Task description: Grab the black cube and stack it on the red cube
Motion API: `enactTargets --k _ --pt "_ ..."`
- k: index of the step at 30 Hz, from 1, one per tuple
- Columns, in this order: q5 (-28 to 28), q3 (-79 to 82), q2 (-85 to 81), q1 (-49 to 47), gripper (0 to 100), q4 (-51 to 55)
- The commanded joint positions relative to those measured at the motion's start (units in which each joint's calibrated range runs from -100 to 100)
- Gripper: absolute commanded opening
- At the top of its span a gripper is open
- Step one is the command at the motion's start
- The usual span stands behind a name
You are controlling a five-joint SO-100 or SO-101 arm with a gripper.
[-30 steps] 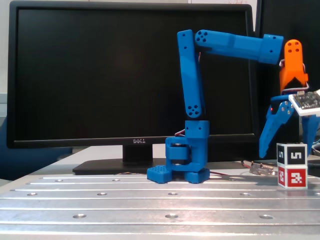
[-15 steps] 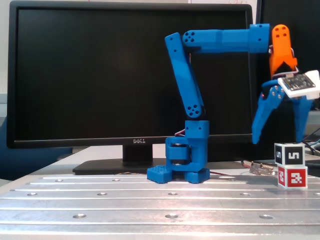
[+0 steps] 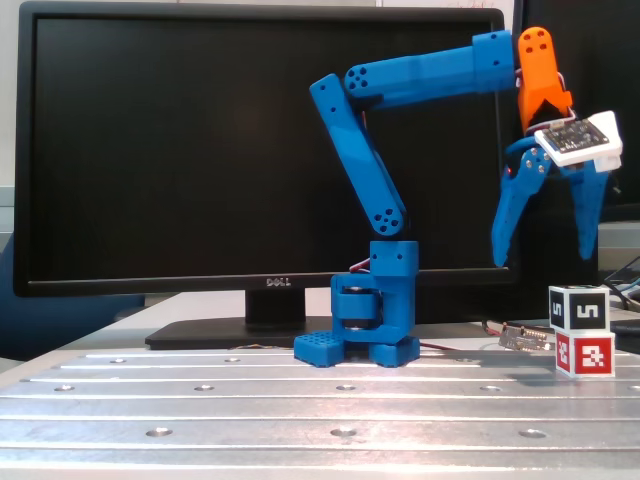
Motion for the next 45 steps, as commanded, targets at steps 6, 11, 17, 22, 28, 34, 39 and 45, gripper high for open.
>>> enactTargets --k 6,11,17,22,28,34,39,45 --pt "0.5 -1.3 -3.4 4.0 36 3.0" --pt "6.1 -1.3 -3.1 9.4 29 4.0" --pt "18.6 -1.3 -3.5 22.4 18 6.6" --pt "29.5 -0.4 -3.0 34.6 14 5.6" --pt "43.2 -0.2 -2.3 48.1 6 1.0" --pt "53.8 -1.1 0.6 57.0 1 -4.5" --pt "62.7 -0.2 0.7 61.1 1 -13.8" --pt "75.1 -0.2 0.5 62.9 1 -21.6"
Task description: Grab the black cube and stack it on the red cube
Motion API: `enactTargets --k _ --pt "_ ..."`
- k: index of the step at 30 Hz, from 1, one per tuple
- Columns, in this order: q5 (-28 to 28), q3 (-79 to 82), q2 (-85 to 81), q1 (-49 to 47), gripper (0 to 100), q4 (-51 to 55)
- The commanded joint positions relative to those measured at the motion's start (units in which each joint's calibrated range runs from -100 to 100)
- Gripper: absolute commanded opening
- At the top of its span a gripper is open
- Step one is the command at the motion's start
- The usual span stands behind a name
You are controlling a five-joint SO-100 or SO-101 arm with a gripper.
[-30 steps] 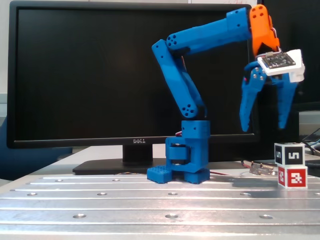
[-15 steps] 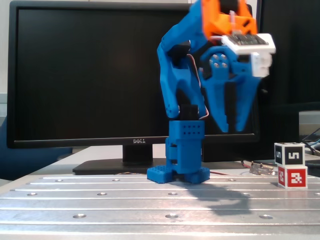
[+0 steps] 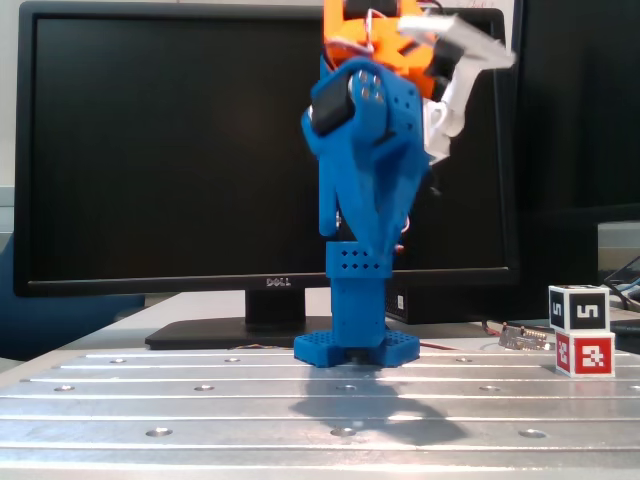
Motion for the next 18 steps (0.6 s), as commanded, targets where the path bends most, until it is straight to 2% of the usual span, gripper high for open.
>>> enactTargets --k 1,4,11,18 --pt "7.7 -0.4 -0.7 0.4 1 -4.0" --pt "11.9 -0.4 -0.8 0.7 1 -4.4" --pt "17.6 -0.1 -1.8 0.7 1 -5.2" --pt "20.4 17.7 -16.6 0.7 1 -16.0"
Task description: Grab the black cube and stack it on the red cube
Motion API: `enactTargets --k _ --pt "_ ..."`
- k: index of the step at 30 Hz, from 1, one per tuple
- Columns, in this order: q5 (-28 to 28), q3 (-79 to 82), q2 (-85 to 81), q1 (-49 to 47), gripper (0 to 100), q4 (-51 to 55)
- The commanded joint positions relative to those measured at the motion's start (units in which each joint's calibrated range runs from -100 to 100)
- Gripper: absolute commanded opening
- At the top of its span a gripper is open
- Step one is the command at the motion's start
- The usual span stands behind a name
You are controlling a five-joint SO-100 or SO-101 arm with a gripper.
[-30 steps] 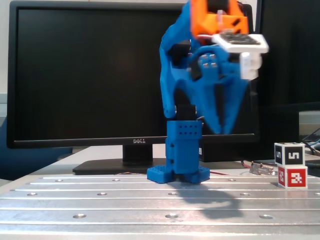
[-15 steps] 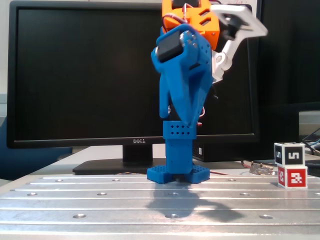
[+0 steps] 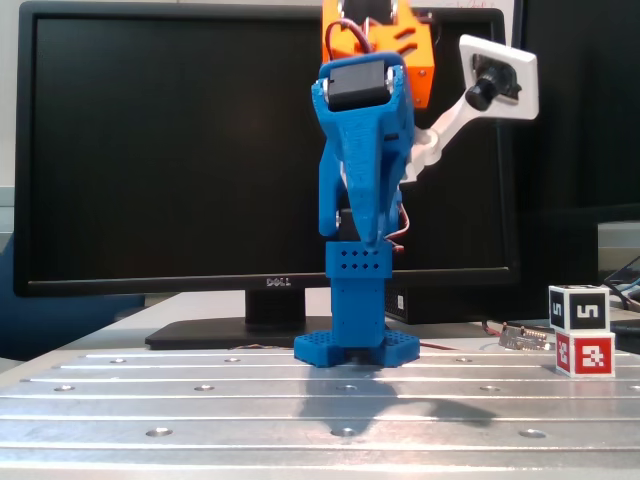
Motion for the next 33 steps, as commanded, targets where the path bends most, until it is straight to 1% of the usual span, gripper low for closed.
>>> enactTargets --k 1,4,9,14,17,21,31,33 --pt "0.5 10.5 -10.9 0.4 1 -7.0" --pt "0.6 19.7 -18.7 0.4 1 -11.8" --pt "0.6 30.0 -30.8 0.4 1 -12.9" --pt "0.7 36.2 -41.1 0.5 1 -12.3" --pt "2.2 40.2 -46.9 2.4 1 -12.2" --pt "2.6 44.0 -54.2 4.6 1 -10.1" --pt "2.5 51.8 -68.1 4.9 1 -4.5" --pt "2.5 52.5 -68.8 4.9 1 -4.4"
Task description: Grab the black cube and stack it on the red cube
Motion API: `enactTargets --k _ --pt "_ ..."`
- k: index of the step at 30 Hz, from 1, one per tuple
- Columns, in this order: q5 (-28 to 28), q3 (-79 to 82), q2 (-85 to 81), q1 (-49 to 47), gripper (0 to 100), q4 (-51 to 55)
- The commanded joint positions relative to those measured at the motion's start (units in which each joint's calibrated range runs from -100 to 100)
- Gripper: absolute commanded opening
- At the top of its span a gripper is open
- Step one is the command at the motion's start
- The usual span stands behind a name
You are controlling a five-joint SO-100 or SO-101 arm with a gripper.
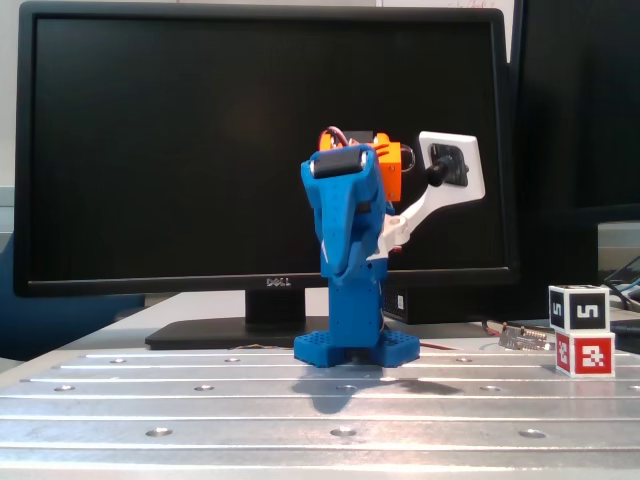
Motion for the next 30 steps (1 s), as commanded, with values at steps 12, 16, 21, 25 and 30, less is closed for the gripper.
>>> enactTargets --k 12,16,21,25,30 --pt "0.2 3.3 -1.4 0.4 1 8.5" --pt "0.2 5.6 -1.4 0.0 1 9.7" --pt "1.2 6.3 -1.4 0.0 1 10.3" --pt "6.2 6.4 -1.4 -0.3 1 10.5" --pt "5.9 8.1 -1.4 0.0 1 10.6"
